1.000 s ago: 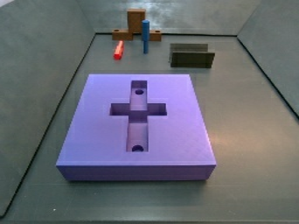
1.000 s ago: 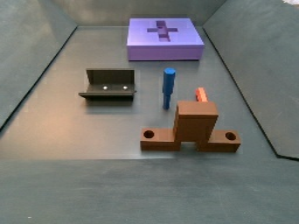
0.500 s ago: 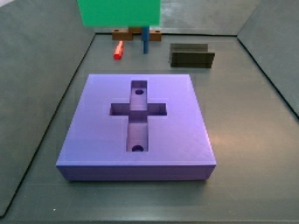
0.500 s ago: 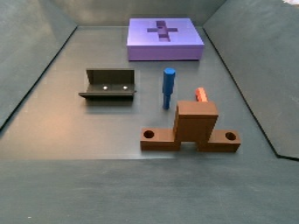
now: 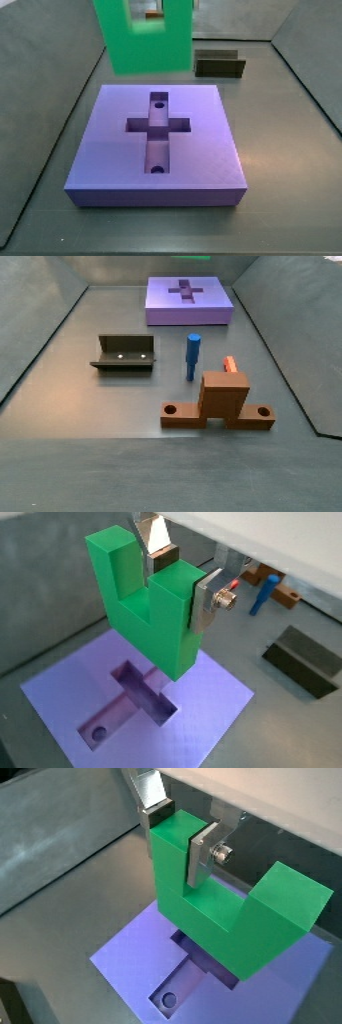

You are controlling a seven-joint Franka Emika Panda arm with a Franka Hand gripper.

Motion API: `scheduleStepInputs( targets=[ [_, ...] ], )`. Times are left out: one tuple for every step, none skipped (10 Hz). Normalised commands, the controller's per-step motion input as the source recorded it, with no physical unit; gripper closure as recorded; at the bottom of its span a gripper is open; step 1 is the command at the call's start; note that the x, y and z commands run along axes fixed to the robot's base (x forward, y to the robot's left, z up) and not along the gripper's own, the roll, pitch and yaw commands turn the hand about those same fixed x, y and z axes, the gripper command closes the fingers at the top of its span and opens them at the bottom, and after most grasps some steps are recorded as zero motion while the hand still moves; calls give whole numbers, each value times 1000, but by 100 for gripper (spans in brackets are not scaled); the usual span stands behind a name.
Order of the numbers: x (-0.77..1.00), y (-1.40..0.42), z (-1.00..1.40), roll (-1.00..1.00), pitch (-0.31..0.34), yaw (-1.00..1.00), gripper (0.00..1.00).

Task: Pick up the green object. Move up. Place the green object on the fixture. Regrasp the green object. Move to above the board. Insert the green object.
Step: Insert the green object.

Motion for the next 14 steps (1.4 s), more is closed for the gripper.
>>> scheduleStepInputs(
  targets=[
    [406, 0, -940, -100, 0, 526, 100],
    [269, 0, -746, -181, 0, 394, 100],
    [254, -37, -689, -127, -30, 0, 100],
    [143, -66, -531, 0, 0, -49, 100],
    [0, 0, -371, 66, 0, -154, 100],
    [0, -9, -311, 129, 0, -117, 100],
    [0, -6, -294, 173, 19, -94, 100],
    [0, -23, -311, 147, 4, -94, 100],
    [0, -46, -311, 100, 0, -71, 100],
    [31, -151, -180, 0, 0, 0, 100],
    [97, -203, -26, -36, 30, 0, 100],
    [106, -189, 0, -51, 47, 0, 100],
    [0, -109, -34, 0, 29, 0, 100],
    [0, -3, -80, 0, 23, -3, 100]
  ],
)
